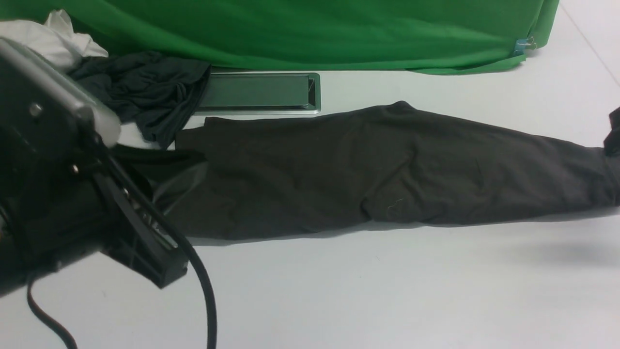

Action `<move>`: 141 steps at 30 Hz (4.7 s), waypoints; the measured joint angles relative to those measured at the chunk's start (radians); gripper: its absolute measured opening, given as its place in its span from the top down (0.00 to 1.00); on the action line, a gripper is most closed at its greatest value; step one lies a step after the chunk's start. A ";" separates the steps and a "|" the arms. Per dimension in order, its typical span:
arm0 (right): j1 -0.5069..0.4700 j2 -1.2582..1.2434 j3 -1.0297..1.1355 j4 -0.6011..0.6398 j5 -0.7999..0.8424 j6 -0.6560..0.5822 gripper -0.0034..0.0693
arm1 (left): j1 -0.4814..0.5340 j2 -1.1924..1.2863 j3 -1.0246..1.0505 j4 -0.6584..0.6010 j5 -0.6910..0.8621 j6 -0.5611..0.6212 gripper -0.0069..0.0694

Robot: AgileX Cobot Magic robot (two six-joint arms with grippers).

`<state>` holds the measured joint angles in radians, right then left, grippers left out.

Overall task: Fold a long-sleeved shirt on a white desktop.
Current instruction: 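Pull the folded dark garment lengthwise by its ends to straighten it flat on the table, then fold the right end of the dark garment over onto its left end with the right gripper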

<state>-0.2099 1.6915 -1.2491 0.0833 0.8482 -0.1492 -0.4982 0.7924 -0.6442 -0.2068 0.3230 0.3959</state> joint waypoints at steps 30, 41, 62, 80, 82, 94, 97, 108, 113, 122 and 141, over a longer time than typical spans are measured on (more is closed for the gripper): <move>-0.038 0.305 -0.020 0.054 -0.196 0.001 0.17 | 0.000 0.000 0.012 0.000 0.001 0.027 0.89; -0.037 0.287 -0.059 0.058 -0.092 0.042 0.10 | 0.000 0.000 0.012 0.000 0.000 0.027 0.89; -0.037 0.401 -0.209 0.014 -0.122 0.097 0.01 | 0.000 0.000 0.012 0.000 0.002 0.053 0.89; -0.036 0.391 -0.223 0.095 -0.030 -0.076 0.82 | 0.000 -0.014 0.012 0.039 0.006 0.074 0.89; -0.056 0.324 -0.212 0.036 0.032 -0.063 0.82 | 0.000 -0.038 0.012 0.045 0.012 0.074 0.89; -0.095 0.012 -0.212 -0.054 0.122 0.055 0.82 | 0.000 -0.098 0.012 0.053 0.029 0.051 0.89; -0.024 -0.019 -0.220 -0.015 0.126 0.053 0.82 | 0.000 -0.099 0.012 0.053 0.029 0.046 0.89; 0.293 -0.003 -0.444 0.293 0.125 0.024 0.82 | 0.000 -0.099 0.012 0.053 0.036 0.044 0.89; 0.404 0.112 -0.552 0.398 0.123 -0.002 0.82 | 0.000 -0.099 0.012 0.053 0.038 0.044 0.89; 0.529 0.312 -0.725 0.447 0.205 -0.036 0.82 | 0.000 -0.099 0.012 0.053 0.044 0.042 0.89; 0.611 0.454 -0.817 0.525 0.266 -0.038 0.78 | 0.000 -0.099 0.012 0.053 0.044 0.042 0.89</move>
<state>0.4008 2.1454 -2.0662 0.6082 1.1142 -0.1873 -0.4982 0.6931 -0.6325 -0.1540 0.3674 0.4384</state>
